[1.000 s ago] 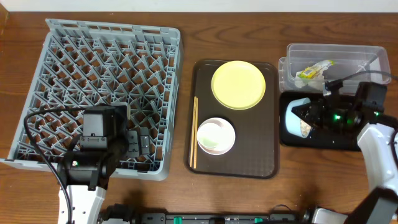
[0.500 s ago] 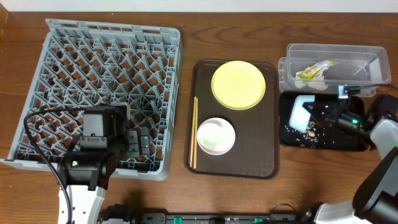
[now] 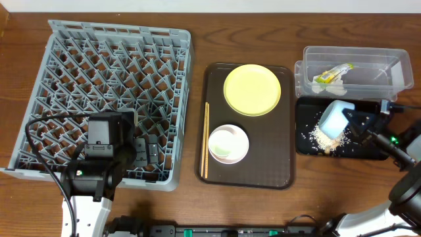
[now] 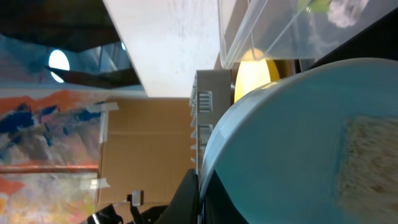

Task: Sort waste into correct bins and load items into the dishwasher
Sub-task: 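Tip the light-blue bowl over the black tray to pour out rice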

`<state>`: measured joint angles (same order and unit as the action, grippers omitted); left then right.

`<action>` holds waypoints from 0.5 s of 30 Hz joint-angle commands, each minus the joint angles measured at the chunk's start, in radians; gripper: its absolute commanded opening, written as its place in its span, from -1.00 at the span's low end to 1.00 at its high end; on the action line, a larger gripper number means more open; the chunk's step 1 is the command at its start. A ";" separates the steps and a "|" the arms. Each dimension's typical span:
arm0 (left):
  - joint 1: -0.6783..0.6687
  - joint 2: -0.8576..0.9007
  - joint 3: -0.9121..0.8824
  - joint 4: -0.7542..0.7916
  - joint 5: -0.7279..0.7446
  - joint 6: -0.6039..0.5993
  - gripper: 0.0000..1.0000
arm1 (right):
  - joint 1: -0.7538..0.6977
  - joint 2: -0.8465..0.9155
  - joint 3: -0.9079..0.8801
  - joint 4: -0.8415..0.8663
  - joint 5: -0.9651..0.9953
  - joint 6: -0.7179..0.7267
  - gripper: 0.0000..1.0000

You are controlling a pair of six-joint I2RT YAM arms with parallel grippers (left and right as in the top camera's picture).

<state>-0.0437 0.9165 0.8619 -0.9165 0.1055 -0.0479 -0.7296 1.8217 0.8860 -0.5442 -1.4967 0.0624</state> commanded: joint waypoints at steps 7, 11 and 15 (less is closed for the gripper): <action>0.003 -0.003 0.021 -0.003 0.006 0.010 0.96 | -0.098 0.004 -0.004 0.040 -0.064 0.058 -0.98; 0.003 -0.003 0.021 -0.003 0.006 0.010 0.96 | -0.109 0.004 -0.003 0.067 -0.064 0.107 -0.98; 0.003 -0.003 0.021 -0.003 0.006 0.010 0.96 | -0.097 0.003 -0.003 0.064 -0.064 0.125 -0.98</action>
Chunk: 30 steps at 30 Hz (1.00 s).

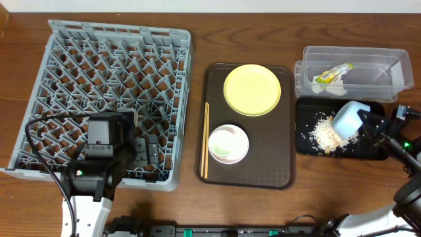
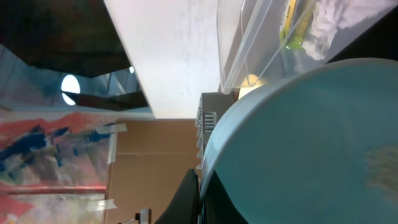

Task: Sort waste into correct bins and load items into the dishwasher
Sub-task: 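Tip the light-blue bowl over the black tray to pour out rice, then place the emptied light-blue bowl onto the yellow plate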

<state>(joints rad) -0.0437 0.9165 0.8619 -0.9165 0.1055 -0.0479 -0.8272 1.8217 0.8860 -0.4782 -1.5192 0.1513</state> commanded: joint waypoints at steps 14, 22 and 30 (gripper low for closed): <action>0.003 -0.003 0.021 -0.003 0.006 0.010 0.96 | 0.234 0.000 -0.003 -0.040 -0.042 0.034 -0.98; 0.003 -0.003 0.021 -0.003 0.006 0.010 0.96 | 0.310 -0.143 -0.001 -0.008 -0.041 0.011 -0.97; 0.003 -0.003 0.021 -0.002 0.006 0.010 0.96 | 0.499 -0.403 -0.001 0.065 0.254 0.021 -0.98</action>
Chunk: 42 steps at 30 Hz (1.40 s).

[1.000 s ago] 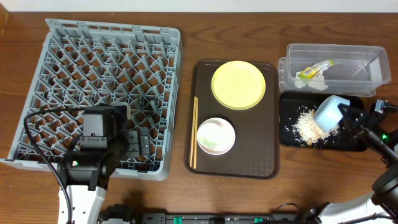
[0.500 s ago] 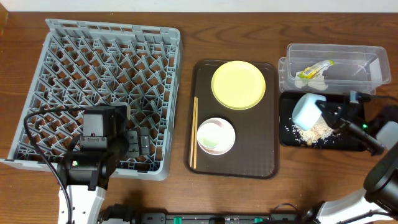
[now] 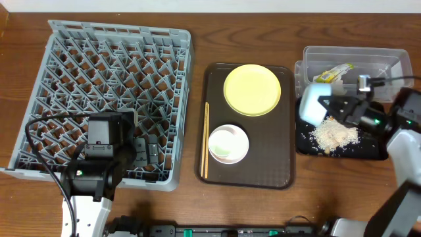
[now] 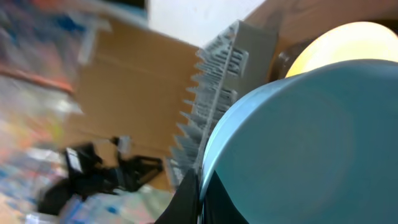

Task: Sort waste into correct bins and load items into the dishwasher
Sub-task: 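Place the emptied light-blue bowl onto the yellow plate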

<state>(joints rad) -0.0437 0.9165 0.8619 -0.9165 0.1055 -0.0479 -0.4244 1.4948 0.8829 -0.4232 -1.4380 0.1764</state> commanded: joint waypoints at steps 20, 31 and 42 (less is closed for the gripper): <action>0.003 -0.003 0.021 -0.003 0.006 0.010 0.96 | 0.879 0.006 0.002 0.332 1.363 -0.523 -0.98; 0.003 -0.003 0.021 -0.003 0.006 0.009 0.96 | 0.884 0.195 0.002 0.458 1.318 -0.506 -0.85; 0.003 -0.003 0.021 -0.003 0.006 0.009 0.96 | 0.882 0.166 0.003 0.431 1.290 -0.330 0.06</action>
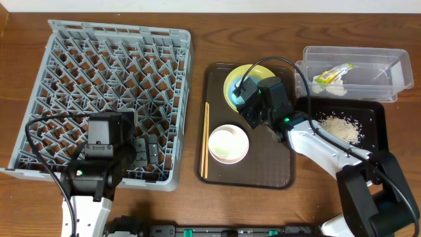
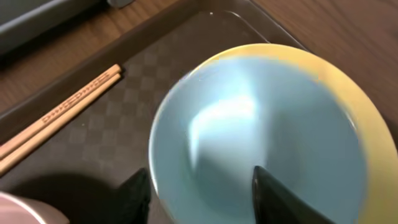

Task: Sort waste into correct bins and load items into the dishwasher
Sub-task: 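Place the emptied light-blue bowl onto the yellow plate, then grasp the pink bowl with the right gripper and lift it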

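Note:
A light blue bowl (image 2: 249, 118) sits upright on the yellow plate (image 2: 367, 143) at the back of the brown tray (image 1: 263, 171). My right gripper (image 2: 200, 173) is open over the bowl's near rim, one finger outside it and one inside; the bowl is empty. From overhead the right gripper (image 1: 248, 99) covers most of the bowl. A white bowl (image 1: 228, 143) and chopsticks (image 1: 206, 139) also lie on the tray. The grey dish rack (image 1: 112, 85) stands at the left, with my left gripper (image 1: 146, 155) over its front edge, its jaws not readable.
A black tray (image 1: 375, 112) at the right holds a heap of rice (image 1: 342, 128). Behind it a clear bin (image 1: 368, 62) holds a wrapper and crumpled paper. The right arm stretches across the brown tray's right half.
My right gripper was shut on the blue bowl, tilted at the black tray's left edge. Now the bowl rests upright on the yellow plate and the jaws stand open around its rim.
My right gripper held the blue bowl tipped over the black tray, rice spilling from it. Then the bowl hung over a larger rice heap, later at the tray's left edge. Now it stands empty on the yellow plate, released. The left arm never moved.

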`<state>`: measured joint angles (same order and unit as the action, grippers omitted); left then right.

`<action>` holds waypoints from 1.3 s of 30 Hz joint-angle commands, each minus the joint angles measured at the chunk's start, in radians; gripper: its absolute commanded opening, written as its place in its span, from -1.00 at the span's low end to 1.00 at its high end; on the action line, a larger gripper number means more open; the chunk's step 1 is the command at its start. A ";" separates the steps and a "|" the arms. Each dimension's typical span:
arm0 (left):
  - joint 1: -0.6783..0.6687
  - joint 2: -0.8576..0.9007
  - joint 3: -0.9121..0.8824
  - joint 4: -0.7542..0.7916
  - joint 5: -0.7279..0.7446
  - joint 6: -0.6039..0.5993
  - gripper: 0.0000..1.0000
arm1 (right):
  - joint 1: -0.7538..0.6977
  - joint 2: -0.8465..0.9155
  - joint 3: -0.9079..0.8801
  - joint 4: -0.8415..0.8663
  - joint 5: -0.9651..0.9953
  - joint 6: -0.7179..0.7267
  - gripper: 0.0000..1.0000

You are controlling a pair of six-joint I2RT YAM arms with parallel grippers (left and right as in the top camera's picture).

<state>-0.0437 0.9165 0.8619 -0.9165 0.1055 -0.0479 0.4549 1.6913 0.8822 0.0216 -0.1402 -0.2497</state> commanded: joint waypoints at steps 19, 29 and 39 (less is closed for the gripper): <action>0.003 -0.003 0.021 -0.003 0.006 0.010 0.96 | 0.080 -0.288 0.002 -0.482 -0.227 0.459 0.07; 0.003 -0.003 0.021 -0.003 0.007 0.009 0.96 | 0.130 -0.156 0.002 -0.486 -0.172 0.545 -0.27; 0.003 -0.003 0.021 -0.003 0.007 0.009 0.96 | 0.128 -0.148 0.005 -0.459 -0.138 0.571 -0.94</action>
<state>-0.0437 0.9165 0.8627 -0.9165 0.1055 -0.0479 0.5774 1.5494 0.8867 -0.4465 -0.2901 0.3042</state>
